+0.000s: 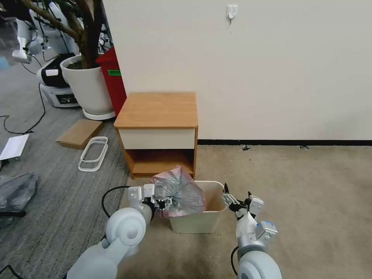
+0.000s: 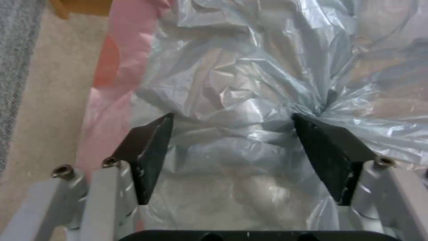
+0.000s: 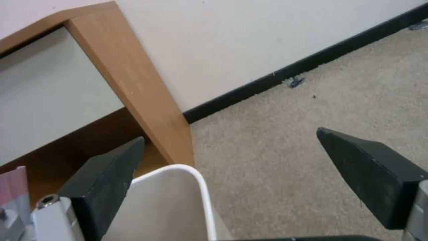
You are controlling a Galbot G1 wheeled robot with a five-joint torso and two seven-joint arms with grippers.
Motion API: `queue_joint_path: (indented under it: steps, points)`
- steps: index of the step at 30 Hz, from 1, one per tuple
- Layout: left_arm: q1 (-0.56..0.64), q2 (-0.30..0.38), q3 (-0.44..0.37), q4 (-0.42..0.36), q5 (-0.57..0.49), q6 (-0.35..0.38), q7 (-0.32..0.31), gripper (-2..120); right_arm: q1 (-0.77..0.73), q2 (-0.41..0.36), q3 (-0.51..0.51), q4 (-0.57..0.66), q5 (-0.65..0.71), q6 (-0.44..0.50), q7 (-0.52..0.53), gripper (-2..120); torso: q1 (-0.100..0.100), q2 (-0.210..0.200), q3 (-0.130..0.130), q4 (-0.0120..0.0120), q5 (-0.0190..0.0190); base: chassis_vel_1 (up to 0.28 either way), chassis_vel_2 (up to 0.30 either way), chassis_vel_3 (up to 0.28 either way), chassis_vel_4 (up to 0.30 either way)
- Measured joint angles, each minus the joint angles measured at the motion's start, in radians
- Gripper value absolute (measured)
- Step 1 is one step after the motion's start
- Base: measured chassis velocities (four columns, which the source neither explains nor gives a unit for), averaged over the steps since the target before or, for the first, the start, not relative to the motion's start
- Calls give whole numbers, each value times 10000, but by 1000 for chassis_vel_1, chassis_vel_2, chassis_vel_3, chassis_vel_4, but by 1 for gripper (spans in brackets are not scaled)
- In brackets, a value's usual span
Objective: Pick up the garbage bag from the table and place it over the trash can.
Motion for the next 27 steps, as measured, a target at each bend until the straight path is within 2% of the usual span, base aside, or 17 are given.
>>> queue_joint_path:
  steps: [6,10,27]
  points:
    - [-366,-59,315,207,-350,0,-365,61,38,-39,68,-128,22,62,6,99,0,0,0,0,0,0,0,0,0]
    - [-532,-68,446,325,-469,0,-499,59,59,-47,101,-191,56,78,8,99,0,0,-1,0,0,0,0,0,0]
    - [-1017,-127,704,719,-1304,30,-1107,59,68,-18,81,-413,33,160,9,98,0,0,-1,0,0,0,0,0,0]
